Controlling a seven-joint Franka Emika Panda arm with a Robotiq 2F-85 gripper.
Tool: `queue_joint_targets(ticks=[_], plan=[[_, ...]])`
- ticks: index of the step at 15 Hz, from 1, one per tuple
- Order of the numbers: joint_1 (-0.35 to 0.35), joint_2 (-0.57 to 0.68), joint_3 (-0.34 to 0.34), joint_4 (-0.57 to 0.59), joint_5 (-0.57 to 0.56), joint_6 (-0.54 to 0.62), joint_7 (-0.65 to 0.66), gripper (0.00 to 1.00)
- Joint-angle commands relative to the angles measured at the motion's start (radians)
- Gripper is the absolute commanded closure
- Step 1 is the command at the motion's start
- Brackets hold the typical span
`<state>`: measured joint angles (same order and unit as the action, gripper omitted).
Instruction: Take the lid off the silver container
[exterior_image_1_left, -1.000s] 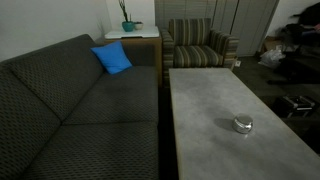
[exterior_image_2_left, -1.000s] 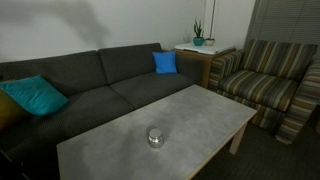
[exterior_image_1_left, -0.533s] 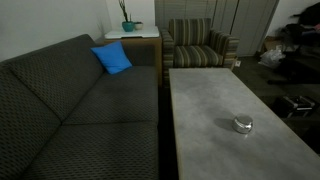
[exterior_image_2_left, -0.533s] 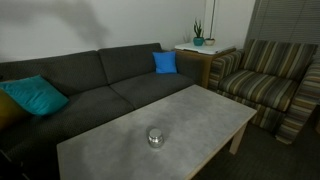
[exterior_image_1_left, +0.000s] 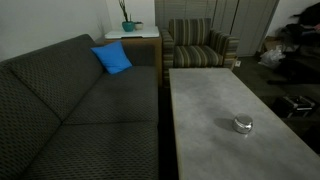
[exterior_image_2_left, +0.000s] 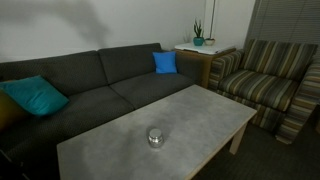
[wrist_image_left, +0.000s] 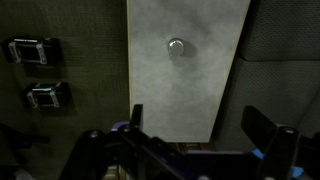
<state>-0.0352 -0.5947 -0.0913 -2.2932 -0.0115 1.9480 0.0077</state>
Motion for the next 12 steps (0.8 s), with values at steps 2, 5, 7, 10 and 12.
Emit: queue_joint_targets(ticks=[2,5,7,10,12], plan=[[-0.027,0.196,-0.078,0.226,-0.075,-0.048,-0.185,0.00],[-0.001,0.370,-0.151,0.397,-0.035,-0.110,-0.380,0.00],[-0.029,0.290,-0.124,0.312,-0.043,-0.062,-0.345,0.00],[-0.034,0.418,-0.128,0.413,-0.035,-0.081,-0.406,0.00],[-0.031,0.433,-0.126,0.429,-0.035,-0.087,-0.407,0.00]])
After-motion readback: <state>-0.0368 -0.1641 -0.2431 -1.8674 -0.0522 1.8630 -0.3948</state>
